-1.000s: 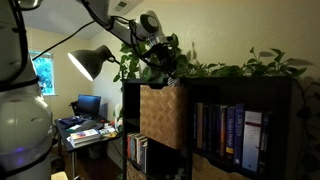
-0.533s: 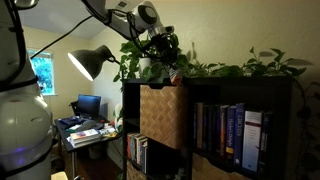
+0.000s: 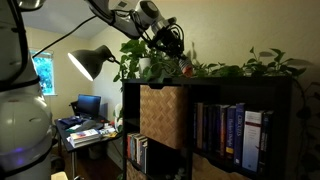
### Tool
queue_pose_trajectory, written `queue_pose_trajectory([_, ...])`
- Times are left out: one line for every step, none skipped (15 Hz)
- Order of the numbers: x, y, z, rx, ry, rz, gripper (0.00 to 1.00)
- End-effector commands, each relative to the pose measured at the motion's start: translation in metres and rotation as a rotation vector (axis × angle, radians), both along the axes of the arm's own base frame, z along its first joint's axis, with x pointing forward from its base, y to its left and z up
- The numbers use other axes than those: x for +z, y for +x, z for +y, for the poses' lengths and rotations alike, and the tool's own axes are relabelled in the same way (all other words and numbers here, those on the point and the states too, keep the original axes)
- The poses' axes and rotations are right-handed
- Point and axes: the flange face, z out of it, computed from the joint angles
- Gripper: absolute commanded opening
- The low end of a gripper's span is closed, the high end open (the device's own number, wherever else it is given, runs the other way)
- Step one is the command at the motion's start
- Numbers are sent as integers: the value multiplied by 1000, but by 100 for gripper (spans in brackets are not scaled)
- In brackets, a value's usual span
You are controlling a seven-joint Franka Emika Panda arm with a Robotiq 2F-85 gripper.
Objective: Slightly pull the basket and pick up two pairs of socks and place them on top of the book shelf. Push the basket back inward.
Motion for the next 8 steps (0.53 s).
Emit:
queue_pose_trajectory([-4, 23, -3, 41, -73, -57, 7])
queue_pose_trajectory([-6, 28, -3, 51, -88, -66, 7])
queue_pose_trajectory([-13, 33, -5, 62, -101, -64, 7])
queue_pose_trajectory([-17, 37, -6, 66, -110, -61, 7])
queue_pose_trajectory([-23, 40, -7, 71, -118, -52, 7])
queue_pose_trajectory([-27, 42, -8, 71, -123, -45, 7])
queue_pose_trajectory([-31, 42, -9, 75, -136, -40, 7])
queue_pose_trajectory([-33, 42, -9, 80, -148, -36, 7])
